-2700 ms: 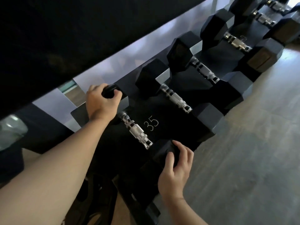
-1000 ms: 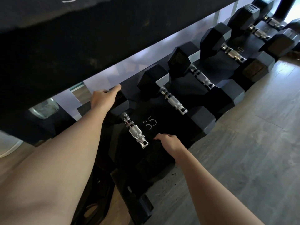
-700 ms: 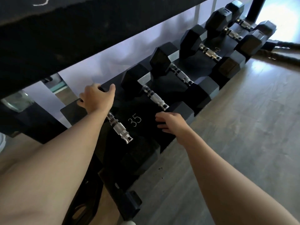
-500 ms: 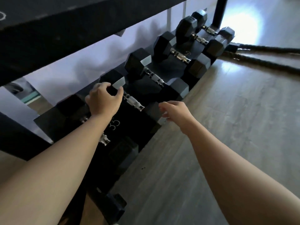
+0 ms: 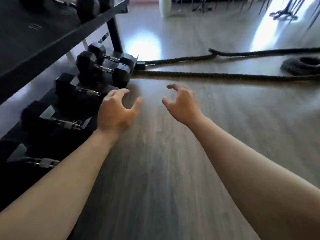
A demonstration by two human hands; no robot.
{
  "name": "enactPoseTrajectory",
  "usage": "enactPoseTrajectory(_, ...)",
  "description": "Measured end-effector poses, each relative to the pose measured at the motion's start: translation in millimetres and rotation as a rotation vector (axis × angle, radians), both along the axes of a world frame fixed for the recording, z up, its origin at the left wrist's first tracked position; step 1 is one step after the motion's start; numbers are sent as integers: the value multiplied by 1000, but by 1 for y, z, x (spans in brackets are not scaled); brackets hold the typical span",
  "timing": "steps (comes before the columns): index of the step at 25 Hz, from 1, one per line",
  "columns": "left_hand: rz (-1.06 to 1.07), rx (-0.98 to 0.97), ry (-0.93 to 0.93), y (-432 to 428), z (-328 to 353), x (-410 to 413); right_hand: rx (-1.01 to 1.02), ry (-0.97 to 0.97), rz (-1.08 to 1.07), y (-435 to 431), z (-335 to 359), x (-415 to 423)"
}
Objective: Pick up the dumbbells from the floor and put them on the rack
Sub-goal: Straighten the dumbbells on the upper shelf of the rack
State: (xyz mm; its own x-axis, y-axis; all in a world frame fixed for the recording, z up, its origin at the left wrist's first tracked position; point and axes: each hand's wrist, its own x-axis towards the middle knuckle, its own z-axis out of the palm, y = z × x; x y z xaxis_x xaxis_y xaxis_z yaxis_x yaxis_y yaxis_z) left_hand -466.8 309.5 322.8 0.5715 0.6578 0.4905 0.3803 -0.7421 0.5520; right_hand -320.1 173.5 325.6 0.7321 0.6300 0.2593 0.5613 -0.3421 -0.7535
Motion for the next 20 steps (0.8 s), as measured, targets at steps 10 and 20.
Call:
enactPoseTrajectory(10, -137, 71, 259, -105, 314, 58, -179, -319, -185, -124, 300, 49)
enactPoseTrajectory(20, -18, 75, 151, -135, 605, 24, -30, -395, 14, -140, 588, 46)
